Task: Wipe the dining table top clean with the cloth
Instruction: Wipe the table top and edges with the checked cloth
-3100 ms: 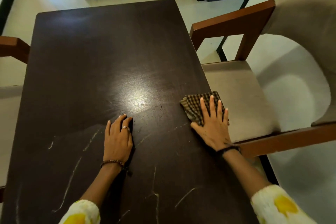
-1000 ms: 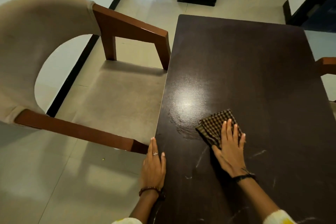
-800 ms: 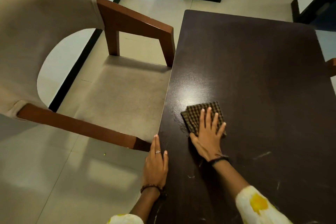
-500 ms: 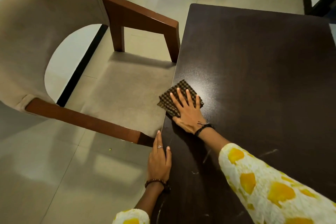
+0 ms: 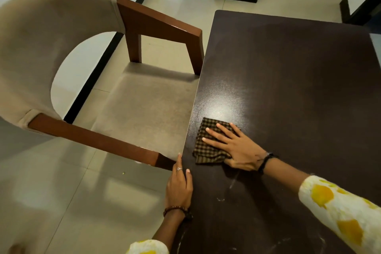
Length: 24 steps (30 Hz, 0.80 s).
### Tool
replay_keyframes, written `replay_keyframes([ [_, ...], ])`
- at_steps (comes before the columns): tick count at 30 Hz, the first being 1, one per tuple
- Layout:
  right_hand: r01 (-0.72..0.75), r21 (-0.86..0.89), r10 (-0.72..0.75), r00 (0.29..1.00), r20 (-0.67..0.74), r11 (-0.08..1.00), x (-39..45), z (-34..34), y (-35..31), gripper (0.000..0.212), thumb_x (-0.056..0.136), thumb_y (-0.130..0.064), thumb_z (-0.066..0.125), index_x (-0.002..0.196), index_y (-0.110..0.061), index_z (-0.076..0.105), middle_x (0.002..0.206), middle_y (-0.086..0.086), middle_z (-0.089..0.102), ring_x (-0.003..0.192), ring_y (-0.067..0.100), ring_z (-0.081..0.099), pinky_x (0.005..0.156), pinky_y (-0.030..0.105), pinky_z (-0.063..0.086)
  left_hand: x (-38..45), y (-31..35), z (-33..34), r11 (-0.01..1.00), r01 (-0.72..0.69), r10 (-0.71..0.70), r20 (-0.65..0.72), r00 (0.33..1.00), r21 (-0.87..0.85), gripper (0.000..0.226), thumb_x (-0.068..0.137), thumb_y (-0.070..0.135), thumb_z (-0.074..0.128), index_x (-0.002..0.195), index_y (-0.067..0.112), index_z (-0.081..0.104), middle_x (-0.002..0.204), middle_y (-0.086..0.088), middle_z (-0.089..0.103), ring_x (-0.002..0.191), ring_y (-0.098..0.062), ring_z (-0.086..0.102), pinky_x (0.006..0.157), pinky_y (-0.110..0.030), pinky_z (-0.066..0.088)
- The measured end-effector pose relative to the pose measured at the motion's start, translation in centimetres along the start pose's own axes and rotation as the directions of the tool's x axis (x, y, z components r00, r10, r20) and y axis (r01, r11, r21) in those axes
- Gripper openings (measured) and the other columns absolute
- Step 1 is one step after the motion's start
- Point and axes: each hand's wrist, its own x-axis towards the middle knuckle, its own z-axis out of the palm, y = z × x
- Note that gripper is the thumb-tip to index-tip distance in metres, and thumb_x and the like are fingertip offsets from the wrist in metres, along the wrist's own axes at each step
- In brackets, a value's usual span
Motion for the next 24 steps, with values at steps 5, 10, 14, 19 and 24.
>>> replay_keyframes([
  [5,-0.065,0.064,0.066,0.998,-0.005,0.996,5.4,-2.0,-0.8,0.072,0.091,-0.043,0.040,0.146,-0.038,-0.006,0.158,-0.005,-0.012,0.144,0.027,-0.014,0.115,0.052,-0.010,0.0,0.2,0.0,1.000,0.006,-0.006,-0.012,1.000,0.015,0.053,0.095,0.020,0.039,0.144,0.017,0.018,0.142,-0.008,0.040,0.116,-0.025,0.051,0.086,-0.033,0.045],
  [10,-0.054,0.045,0.053,0.999,0.011,0.998,5.9,-1.7,-2.0,0.081,0.086,-0.037,0.048,0.146,-0.037,-0.006,0.158,-0.001,-0.014,0.144,0.032,-0.015,0.112,0.056,-0.010,-0.2,0.4,0.0,0.998,0.026,-0.023,-0.041,0.999,0.056,0.051,0.095,0.019,0.041,0.143,0.015,0.023,0.139,-0.010,0.043,0.115,-0.027,0.051,0.087,-0.036,0.045],
  [14,0.058,-0.020,-0.057,0.998,0.007,0.998,3.8,-0.6,-1.1,0.085,0.083,-0.032,0.052,0.146,-0.038,-0.005,0.158,0.000,-0.013,0.144,0.032,-0.014,0.112,0.056,-0.011,-0.4,1.1,-0.2,0.977,-0.072,0.101,-0.137,0.985,0.201,0.046,0.090,0.008,0.047,0.135,0.006,0.038,0.131,-0.016,0.051,0.115,-0.030,0.050,0.098,-0.042,0.038],
  [19,0.095,-0.035,-0.095,0.995,0.008,0.995,-1.7,1.6,1.9,0.087,0.083,-0.030,0.052,0.145,-0.039,-0.008,0.158,-0.002,-0.014,0.143,0.031,-0.016,0.111,0.054,-0.013,-2.5,2.1,1.5,0.887,-0.173,0.279,-0.197,0.940,0.428,0.044,0.079,-0.005,0.058,0.122,0.002,0.052,0.126,-0.020,0.054,0.118,-0.035,0.050,0.104,-0.053,0.029],
  [24,0.020,0.004,-0.020,1.000,-0.013,1.000,-10.4,3.6,7.3,0.089,0.081,-0.027,0.050,0.142,-0.043,-0.013,0.155,-0.007,-0.021,0.141,0.028,-0.021,0.111,0.051,-0.016,-6.4,8.4,8.2,0.893,-0.277,0.316,-0.056,0.947,0.354,0.044,0.085,0.007,0.057,0.127,0.009,0.049,0.135,-0.013,0.049,0.128,-0.026,0.041,0.109,-0.047,0.017],
])
